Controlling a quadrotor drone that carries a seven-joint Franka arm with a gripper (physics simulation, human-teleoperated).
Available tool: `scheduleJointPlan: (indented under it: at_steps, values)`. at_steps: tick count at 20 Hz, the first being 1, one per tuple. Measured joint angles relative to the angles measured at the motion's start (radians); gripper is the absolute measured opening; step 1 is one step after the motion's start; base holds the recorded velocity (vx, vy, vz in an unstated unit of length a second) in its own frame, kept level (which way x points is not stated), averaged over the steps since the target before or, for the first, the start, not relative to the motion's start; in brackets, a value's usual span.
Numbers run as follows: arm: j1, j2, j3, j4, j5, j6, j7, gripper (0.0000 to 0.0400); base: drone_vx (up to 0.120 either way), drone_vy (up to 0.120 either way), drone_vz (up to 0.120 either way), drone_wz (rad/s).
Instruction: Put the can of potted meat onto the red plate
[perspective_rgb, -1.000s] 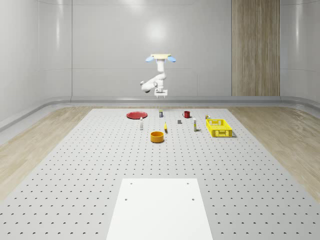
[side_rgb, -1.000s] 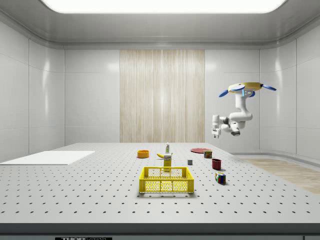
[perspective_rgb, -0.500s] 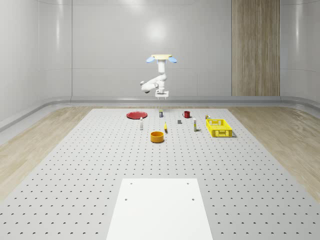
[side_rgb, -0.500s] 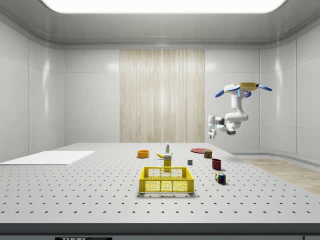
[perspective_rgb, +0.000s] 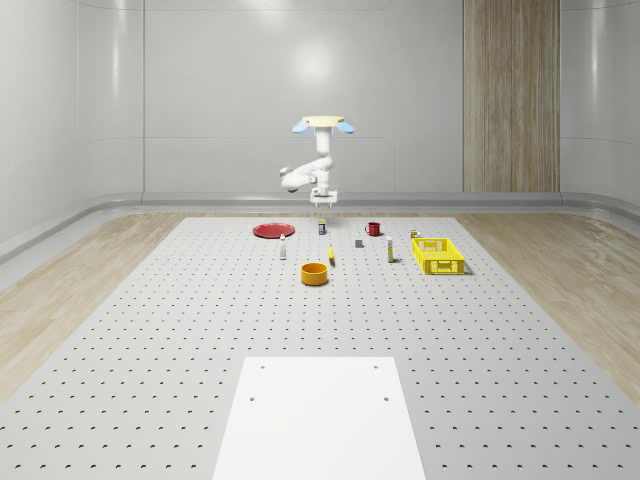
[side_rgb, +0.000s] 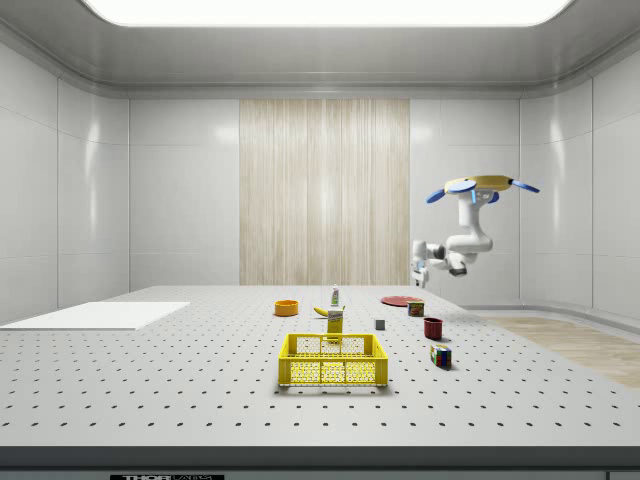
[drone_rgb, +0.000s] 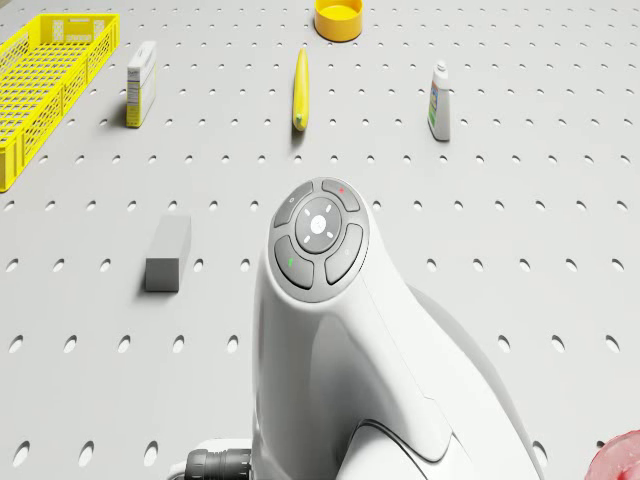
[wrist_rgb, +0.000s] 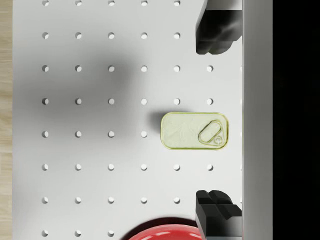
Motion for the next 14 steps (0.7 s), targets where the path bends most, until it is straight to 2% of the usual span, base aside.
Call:
scheduleJointPlan:
  at_steps: [6, 8, 11, 12, 14]
  values:
    - [-0.009, -0.028, 0.008, 0.002, 0.014, 0.026, 0.008, 0.04, 0.0, -0.02, -0.12, 0.0]
    - [-0.012, -0.037, 0.011, 0.003, 0.019, 0.034, 0.011, 0.04, 0.0, -0.08, -0.12, 0.0]
    - [-0.016, -0.05, 0.014, 0.003, 0.026, 0.046, 0.015, 0.04, 0.0, 0.0, -0.12, 0.0]
    - [-0.017, -0.055, 0.015, 0.004, 0.028, 0.05, 0.016, 0.04, 0.04, 0.0, -0.12, 0.0]
    - [-0.02, -0.063, 0.018, 0.004, 0.032, 0.058, 0.018, 0.04, 0.12, 0.0, 0.0, 0.0]
